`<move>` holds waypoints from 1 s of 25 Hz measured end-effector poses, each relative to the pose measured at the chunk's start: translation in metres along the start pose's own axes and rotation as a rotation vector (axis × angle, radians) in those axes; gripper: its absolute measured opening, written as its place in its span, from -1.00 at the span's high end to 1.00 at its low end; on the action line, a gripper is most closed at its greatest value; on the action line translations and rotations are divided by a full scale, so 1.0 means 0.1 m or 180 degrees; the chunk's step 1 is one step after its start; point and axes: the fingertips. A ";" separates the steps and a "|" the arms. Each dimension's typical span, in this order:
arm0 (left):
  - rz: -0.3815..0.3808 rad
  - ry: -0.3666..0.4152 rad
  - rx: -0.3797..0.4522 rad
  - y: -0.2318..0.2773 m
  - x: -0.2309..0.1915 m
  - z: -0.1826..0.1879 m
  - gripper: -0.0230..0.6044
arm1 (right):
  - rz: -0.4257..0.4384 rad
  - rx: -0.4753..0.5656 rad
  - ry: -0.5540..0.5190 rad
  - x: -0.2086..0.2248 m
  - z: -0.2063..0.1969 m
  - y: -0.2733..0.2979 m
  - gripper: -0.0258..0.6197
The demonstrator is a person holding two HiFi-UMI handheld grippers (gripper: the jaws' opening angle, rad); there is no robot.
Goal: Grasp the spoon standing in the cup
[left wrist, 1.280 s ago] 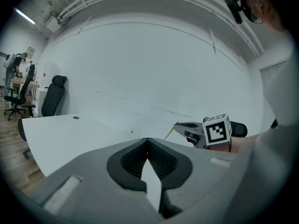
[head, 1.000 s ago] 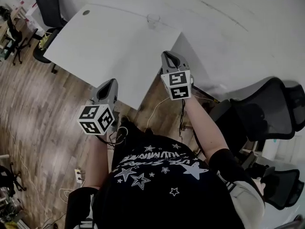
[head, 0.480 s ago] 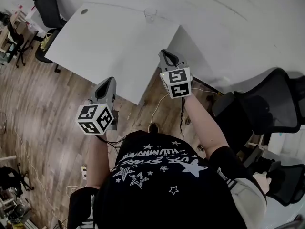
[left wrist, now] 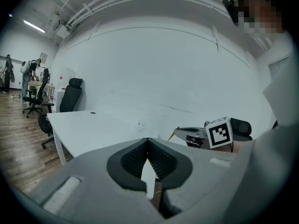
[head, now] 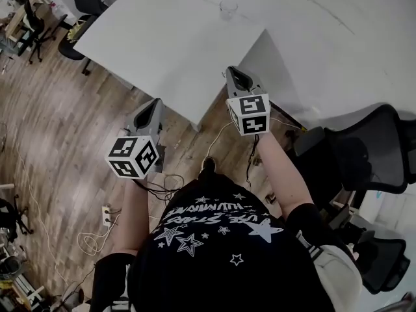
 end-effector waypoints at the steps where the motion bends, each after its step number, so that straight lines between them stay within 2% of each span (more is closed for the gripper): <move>1: 0.0016 -0.0017 0.0007 -0.08 0.01 -0.04 0.90 | 0.0026 -0.0003 -0.0020 -0.07 -0.01 -0.05 0.88; 11: 0.0088 -0.0061 0.0048 -0.79 0.24 -0.32 0.90 | 0.0100 0.0013 -0.0030 -0.53 -0.11 -0.69 0.88; 25: -0.0027 -0.0003 0.0104 -1.08 0.48 -0.47 0.90 | 0.0058 -0.0014 -0.0059 -0.74 -0.24 -1.20 0.88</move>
Point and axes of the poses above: the fingertips, and each gripper's own axes: y forward along the fingers, x to its right, z out of its top, and after that the axes turned 3 degrees about -x, right-handed
